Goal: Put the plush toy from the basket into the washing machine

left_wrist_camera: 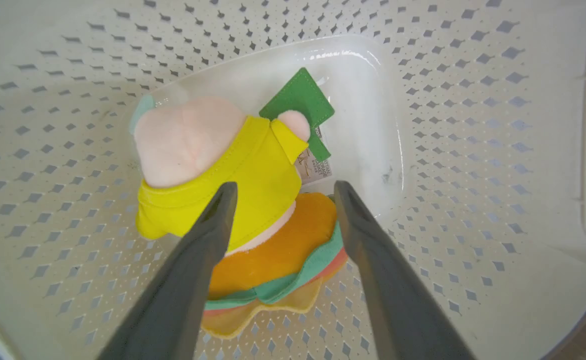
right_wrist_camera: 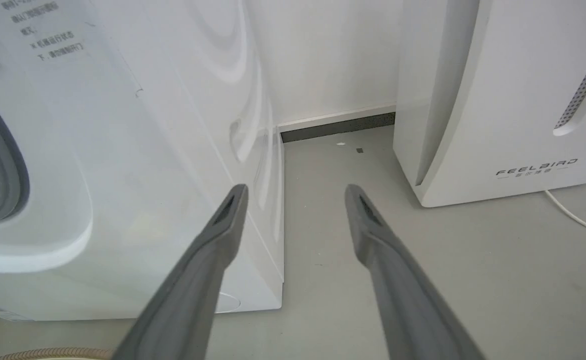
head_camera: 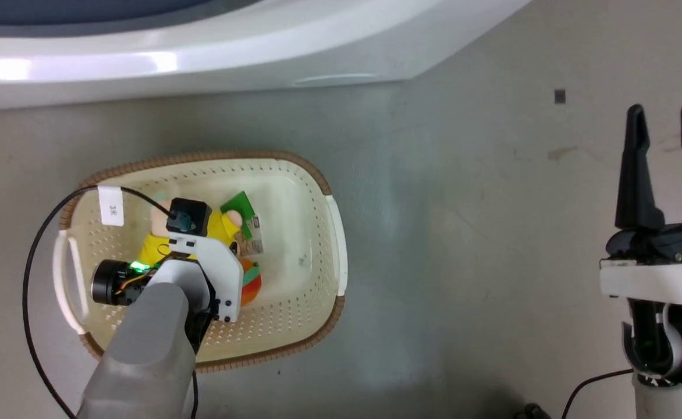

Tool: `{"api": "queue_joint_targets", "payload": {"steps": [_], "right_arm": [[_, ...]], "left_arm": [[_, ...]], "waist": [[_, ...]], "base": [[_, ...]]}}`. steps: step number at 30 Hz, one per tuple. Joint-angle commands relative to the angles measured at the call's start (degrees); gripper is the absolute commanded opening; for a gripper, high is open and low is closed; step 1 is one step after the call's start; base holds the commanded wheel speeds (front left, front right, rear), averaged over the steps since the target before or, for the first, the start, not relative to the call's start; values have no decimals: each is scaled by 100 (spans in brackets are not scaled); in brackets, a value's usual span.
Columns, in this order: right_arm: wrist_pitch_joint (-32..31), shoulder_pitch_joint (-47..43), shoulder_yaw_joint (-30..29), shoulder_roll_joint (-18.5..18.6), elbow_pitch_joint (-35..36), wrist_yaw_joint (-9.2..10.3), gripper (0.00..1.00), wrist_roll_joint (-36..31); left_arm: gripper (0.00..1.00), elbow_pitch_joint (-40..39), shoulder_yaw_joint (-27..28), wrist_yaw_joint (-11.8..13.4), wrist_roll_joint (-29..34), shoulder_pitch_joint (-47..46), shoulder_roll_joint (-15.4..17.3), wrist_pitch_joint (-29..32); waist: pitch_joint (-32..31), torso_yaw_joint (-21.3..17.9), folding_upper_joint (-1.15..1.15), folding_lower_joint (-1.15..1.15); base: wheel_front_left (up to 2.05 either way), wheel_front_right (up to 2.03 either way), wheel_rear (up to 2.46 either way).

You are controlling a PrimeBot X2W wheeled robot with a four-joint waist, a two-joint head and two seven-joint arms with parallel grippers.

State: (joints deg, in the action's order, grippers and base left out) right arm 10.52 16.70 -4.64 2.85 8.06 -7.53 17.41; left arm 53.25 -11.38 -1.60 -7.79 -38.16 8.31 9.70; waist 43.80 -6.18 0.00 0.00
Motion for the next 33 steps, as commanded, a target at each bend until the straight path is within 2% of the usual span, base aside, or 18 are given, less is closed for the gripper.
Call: {"api": "queue_joint_targets", "payload": {"steps": [1,17,18,19,23,33], "right_arm": [[55,148,-26,2,55,3,100,81],[258,536,-210,2,127,4,100,431],[270,552,-217,2,133,4,100,448],[282,569,-224,2,137,4,100,466],[329,596,-233,2,130,4,100,502],[448,578,-242,3,-63,4,100,562]], "left_arm": [[100,129,-33,35,-46,-177,50,42],[100,1131,-367,128,-250,-930,225,47],[33,1190,-403,135,-246,-977,237,1],[0,1249,-441,132,-242,-1016,246,-39],[0,1483,-523,141,-305,-1126,225,-170],[0,2071,-743,-24,-502,-1234,154,-419]], "waist": [[118,-37,0,0],[891,-196,0,0],[911,-198,0,0],[923,-200,0,0],[901,-179,0,0],[613,-178,0,0]], "base": [[0,0,0],[0,0,0],[0,0,0],[0,0,0],[0,0,0],[0,0,0]]}}
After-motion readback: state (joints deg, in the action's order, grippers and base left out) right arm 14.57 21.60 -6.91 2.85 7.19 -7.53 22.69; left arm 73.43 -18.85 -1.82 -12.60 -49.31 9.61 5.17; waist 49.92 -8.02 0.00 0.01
